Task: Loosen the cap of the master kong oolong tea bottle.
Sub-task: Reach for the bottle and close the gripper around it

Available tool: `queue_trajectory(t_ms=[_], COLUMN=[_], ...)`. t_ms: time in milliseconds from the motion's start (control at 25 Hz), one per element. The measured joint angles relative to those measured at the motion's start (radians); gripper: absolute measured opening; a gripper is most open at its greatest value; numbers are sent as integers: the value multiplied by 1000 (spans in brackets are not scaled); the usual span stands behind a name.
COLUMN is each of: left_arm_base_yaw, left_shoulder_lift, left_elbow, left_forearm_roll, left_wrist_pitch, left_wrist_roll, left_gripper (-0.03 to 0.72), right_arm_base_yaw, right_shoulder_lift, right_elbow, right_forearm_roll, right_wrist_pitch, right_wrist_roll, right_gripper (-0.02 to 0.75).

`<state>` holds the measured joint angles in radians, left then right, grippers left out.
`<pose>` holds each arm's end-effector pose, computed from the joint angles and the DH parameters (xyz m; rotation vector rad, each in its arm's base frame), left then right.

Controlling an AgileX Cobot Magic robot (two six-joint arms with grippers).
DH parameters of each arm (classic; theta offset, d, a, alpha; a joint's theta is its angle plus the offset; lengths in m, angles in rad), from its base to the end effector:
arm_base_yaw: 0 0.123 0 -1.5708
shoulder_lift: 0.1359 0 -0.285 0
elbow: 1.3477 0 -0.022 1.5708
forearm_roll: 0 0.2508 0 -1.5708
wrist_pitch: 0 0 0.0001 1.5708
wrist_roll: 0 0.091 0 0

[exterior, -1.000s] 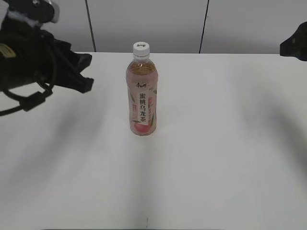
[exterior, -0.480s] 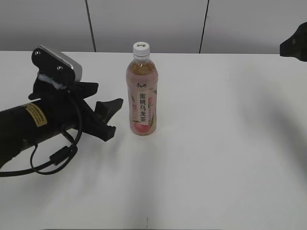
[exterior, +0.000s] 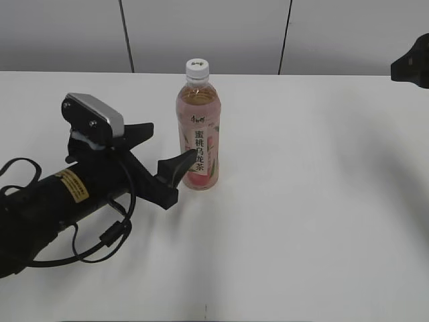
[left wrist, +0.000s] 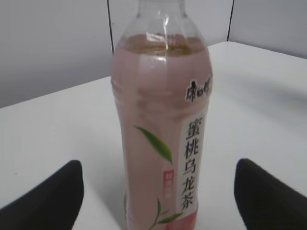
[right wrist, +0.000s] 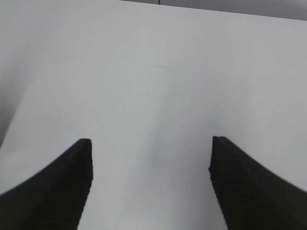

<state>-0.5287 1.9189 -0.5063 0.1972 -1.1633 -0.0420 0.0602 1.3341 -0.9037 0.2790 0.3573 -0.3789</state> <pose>0.2535 -0.1670 0.1221 0.6206 1.6528 -0.5162 0.2838 0.0259 0.2853 -0.2505 2.2420 0.0787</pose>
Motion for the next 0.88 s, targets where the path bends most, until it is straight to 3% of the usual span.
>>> queue_trajectory(t_ms=[240,480,880], left_arm_base_yaw=[0,0,0], left_shoulder_lift=[68,69,70], left_elbow=[-13,-106,-241], left_forearm_roll=[10,64,91], left_wrist_pitch=[-30,-37,108], left_wrist_roll=[-10,-26,-34], left_gripper=[588,589,589], right_arm_base_yaw=[0,0,0], right_shoulder_lift=[0,0,0], right_elbow=[0,0,0], right_forearm_roll=[0,0,0], right_wrist_pitch=[6,9,15], right_wrist_roll=[0,-1,-1], right_gripper=[577,577,577])
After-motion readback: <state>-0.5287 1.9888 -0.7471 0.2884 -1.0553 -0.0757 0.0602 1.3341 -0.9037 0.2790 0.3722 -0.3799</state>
